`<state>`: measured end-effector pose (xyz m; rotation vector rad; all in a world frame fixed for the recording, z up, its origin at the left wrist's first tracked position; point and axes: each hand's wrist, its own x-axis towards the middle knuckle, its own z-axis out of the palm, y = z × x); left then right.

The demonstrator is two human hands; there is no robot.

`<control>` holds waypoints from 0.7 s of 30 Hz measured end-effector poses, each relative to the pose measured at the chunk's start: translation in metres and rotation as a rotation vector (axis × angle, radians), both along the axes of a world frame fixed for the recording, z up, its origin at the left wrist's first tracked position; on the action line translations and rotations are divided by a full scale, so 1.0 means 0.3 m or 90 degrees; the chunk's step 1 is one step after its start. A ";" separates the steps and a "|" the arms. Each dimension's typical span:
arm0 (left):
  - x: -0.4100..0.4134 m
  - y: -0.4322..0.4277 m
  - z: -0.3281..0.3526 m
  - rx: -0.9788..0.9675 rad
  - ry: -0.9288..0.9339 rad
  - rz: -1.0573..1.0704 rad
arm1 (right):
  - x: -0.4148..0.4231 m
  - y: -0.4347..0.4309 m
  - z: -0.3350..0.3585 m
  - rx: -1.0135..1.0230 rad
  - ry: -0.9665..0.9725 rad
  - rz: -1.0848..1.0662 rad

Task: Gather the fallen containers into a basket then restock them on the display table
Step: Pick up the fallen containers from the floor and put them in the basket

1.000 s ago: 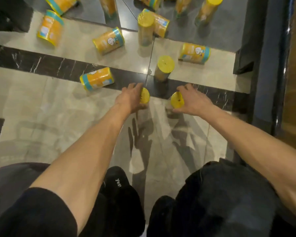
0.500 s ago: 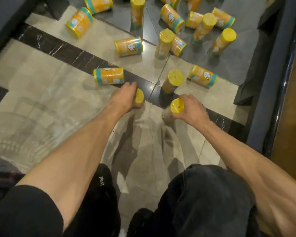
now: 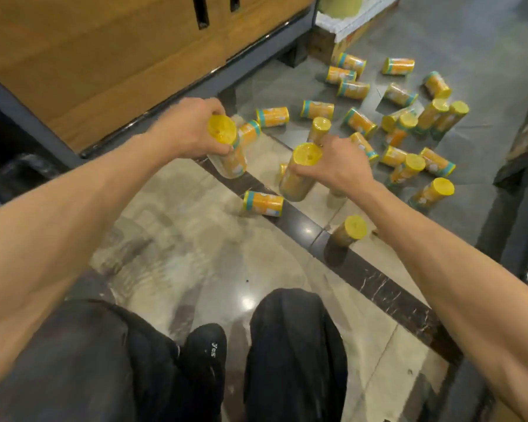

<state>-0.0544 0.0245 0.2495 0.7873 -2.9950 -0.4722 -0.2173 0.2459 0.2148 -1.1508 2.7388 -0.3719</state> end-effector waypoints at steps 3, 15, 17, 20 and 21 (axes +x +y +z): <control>0.155 -0.098 0.144 -0.003 0.049 0.073 | 0.051 -0.158 0.129 -0.017 0.027 0.080; 0.843 -0.264 0.480 -0.165 0.030 0.308 | 0.501 -0.684 0.450 -0.160 0.097 0.333; 0.954 -0.288 0.479 -0.171 0.028 0.359 | 0.597 -0.763 0.470 -0.182 0.075 0.373; 1.118 -0.316 0.442 -0.137 0.022 0.425 | 0.741 -0.867 0.488 -0.200 0.055 0.429; 1.160 -0.324 0.429 -0.123 0.014 0.446 | 0.784 -0.901 0.493 -0.209 0.047 0.438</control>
